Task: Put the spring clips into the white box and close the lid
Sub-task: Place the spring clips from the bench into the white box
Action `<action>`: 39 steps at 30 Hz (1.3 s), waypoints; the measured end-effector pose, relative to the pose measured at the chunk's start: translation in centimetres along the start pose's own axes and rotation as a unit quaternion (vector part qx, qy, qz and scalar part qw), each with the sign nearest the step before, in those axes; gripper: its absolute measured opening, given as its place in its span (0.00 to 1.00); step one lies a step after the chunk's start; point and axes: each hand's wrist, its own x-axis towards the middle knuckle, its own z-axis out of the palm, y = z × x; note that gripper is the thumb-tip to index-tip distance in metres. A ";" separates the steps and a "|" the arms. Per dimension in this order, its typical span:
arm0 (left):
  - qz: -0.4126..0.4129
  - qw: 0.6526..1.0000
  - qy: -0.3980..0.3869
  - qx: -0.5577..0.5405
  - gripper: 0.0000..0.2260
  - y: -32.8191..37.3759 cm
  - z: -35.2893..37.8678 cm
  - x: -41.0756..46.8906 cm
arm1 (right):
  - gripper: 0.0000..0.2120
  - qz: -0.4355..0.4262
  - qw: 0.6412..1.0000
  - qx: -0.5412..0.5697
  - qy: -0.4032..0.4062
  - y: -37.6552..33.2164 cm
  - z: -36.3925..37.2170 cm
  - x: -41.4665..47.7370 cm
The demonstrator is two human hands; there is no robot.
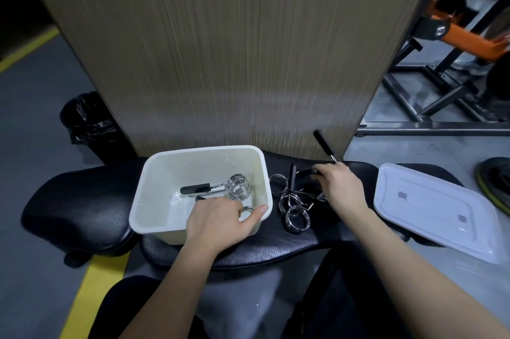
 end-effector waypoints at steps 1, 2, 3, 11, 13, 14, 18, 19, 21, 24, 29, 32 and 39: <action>-0.002 1.000 -0.001 0.000 0.38 0.0 -0.1 0.0 | 0.05 -0.007 0.999 0.024 0.031 0.0 -1.0 0.1; -0.003 1.000 -0.002 0.000 0.38 0.0 -0.1 0.0 | 0.05 -0.008 0.997 0.058 0.057 -0.1 -1.9 0.1; -0.003 1.000 -0.004 -0.001 0.38 0.0 -0.2 0.0 | 0.06 0.004 0.990 0.112 0.080 -0.3 -2.8 0.3; -0.026 0.995 -0.007 -0.092 0.28 -0.2 -0.9 -0.4 | 0.06 0.249 0.638 0.724 0.077 -5.8 -7.9 -0.1; -0.017 0.992 0.002 -0.129 0.22 -0.4 -1.2 -0.8 | 0.05 0.299 0.551 0.778 0.035 -7.3 -7.7 -1.1; -0.011 0.989 0.011 -0.148 0.19 -0.5 -1.3 -1.1 | 0.05 0.322 0.516 0.794 0.020 -8.2 -7.6 -1.7; -0.018 0.965 0.058 -0.255 0.19 -0.8 -1.4 -1.7 | 0.05 0.380 0.422 0.823 -0.019 -10.6 -7.5 -3.4; -0.029 0.953 0.064 -0.295 0.21 -0.7 -1.5 -1.7 | 0.06 0.381 0.409 0.829 -0.028 -10.8 -7.7 -3.6; -0.055 0.923 0.057 -0.377 0.24 -0.1 -1.7 -1.8 | 0.11 0.367 0.385 0.845 -0.052 -11.2 -8.5 -3.6; -0.077 0.894 0.017 -0.441 0.26 1.2 -2.6 -1.5 | 0.14 0.344 0.329 0.876 -0.074 -11.7 -10.5 -3.1; -0.115 0.840 0.040 -0.529 0.20 2.7 -4.9 -0.2 | 0.11 0.354 0.272 0.890 -0.094 -13.4 -12.2 -3.1; -0.148 0.811 0.042 -0.565 0.05 2.4 -5.7 -0.1 | 0.10 0.358 0.307 0.872 -0.134 -14.3 -11.3 -3.7; -0.191 0.853 0.056 -0.482 0.06 -1.4 -5.6 -0.3 | 0.11 0.303 0.477 0.785 -0.257 -15.7 -9.0 -4.1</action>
